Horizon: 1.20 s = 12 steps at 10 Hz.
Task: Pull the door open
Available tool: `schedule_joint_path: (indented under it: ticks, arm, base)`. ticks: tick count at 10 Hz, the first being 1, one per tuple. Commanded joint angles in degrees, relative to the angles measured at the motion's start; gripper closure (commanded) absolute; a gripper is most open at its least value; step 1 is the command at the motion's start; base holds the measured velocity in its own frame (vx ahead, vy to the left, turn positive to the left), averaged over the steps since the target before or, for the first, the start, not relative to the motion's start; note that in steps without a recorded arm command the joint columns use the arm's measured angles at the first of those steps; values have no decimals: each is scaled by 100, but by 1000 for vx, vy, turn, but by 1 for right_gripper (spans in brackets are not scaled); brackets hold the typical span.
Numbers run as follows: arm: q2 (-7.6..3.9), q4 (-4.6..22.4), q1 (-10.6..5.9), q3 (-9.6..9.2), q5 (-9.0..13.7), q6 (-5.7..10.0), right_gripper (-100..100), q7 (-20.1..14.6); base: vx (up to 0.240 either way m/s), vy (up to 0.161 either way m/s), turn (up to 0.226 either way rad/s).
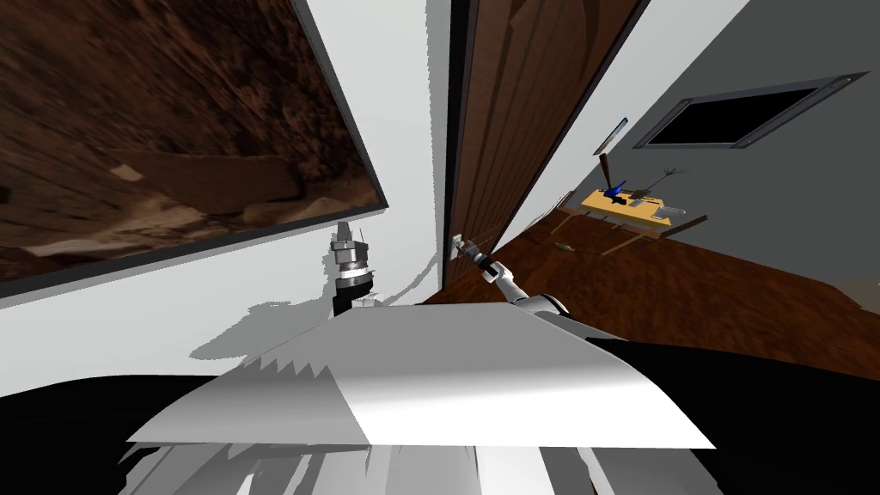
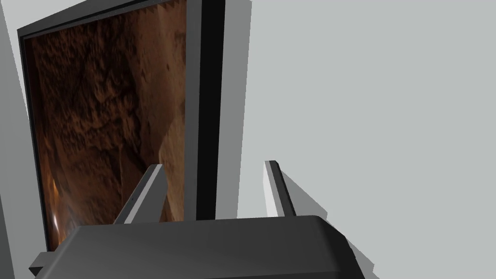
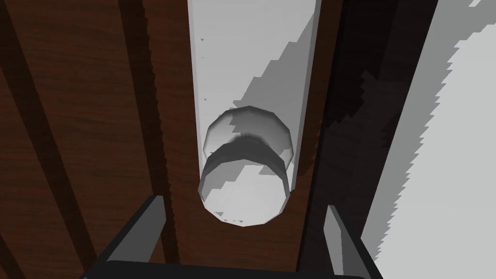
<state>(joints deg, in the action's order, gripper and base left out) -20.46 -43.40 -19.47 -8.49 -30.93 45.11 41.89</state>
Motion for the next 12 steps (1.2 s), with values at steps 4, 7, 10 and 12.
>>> schedule_joint_path:
  ticks: [4,7,10,12]
  arm:
    - [-2,0,1,-1,-1,2,100,-5]
    - [-44,-8,13,-23,-10,29,-100,-46]
    - [-120,-23,24,-62,-27,71,-100,-124]
    - [-172,-34,32,-88,-38,100,-100,-178]
  base:
    - [-21,-11,-3]
    - [-33,-18,-9]
    - [-164,-102,-36]
    - [-199,-87,-36]
